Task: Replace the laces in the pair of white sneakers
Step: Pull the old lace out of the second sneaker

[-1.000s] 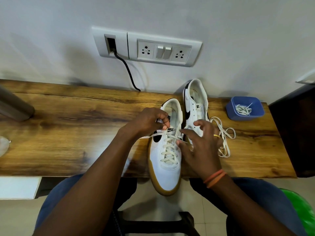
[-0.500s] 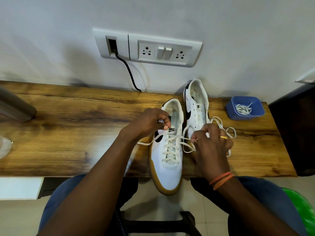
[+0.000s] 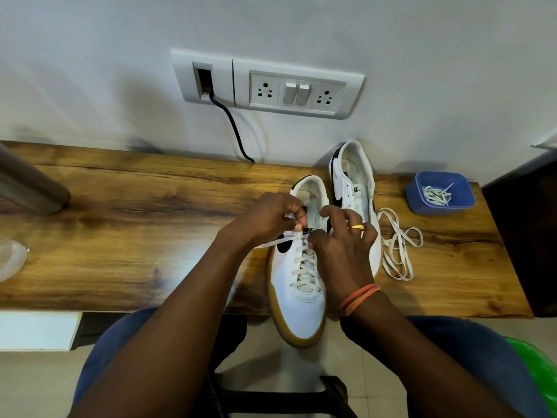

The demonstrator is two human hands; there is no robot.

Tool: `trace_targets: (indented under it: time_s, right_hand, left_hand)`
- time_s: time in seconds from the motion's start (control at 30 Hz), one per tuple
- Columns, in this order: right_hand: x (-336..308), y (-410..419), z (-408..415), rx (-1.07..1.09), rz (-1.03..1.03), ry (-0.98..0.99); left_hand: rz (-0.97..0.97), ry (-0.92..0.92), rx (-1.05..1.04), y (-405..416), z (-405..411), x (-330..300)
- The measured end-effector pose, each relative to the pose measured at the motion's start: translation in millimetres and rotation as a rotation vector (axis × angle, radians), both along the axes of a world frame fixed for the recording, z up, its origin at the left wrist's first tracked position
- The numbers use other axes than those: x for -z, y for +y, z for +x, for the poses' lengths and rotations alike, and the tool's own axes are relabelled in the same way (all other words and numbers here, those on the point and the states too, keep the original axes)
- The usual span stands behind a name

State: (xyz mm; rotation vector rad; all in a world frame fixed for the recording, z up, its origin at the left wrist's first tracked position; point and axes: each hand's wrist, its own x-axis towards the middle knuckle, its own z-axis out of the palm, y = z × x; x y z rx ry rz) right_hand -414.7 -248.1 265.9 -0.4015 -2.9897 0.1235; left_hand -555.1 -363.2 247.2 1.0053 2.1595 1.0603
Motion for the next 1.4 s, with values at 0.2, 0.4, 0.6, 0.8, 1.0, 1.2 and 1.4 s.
trace_targets:
  time_s: [0.2,0.4,0.6,0.8,1.0,1.2,1.4]
  right_hand:
    - [-17.8,17.0,31.5,0.090,-0.094,0.151]
    - [-23.1,24.7,50.0,0.146,-0.163,0.150]
    - [-4.4,1.0,12.0,0.026,-0.088,0.029]
    - [4.7,-0.7,5.1,0.029,-0.027,0.003]
    - [-13.1,24.8,36.9,0.152,-0.071,0.098]
    - [-8.6,25.3,53.7,0.181,-0.085,0.026]
    - [-4.5,18.2,29.8,0.079,-0.119,0.059]
  left_hand:
    - [0.028,-0.002,-0.020,-1.7,0.7,-4.2]
    - [0.019,-0.016,-0.019,-1.6,2.9,-6.9]
    - [0.009,-0.016,-0.021,-1.9,1.3,-5.1]
    - [0.004,-0.002,0.003,-0.9,-0.2,-3.6]
    - [0.003,-0.002,-0.017,-2.2,1.0,-6.3]
    - [-0.005,-0.017,-0.001,-3.3,1.7,-7.2]
    - [-0.004,-0.008,0.011,-3.2,1.2,-9.5]
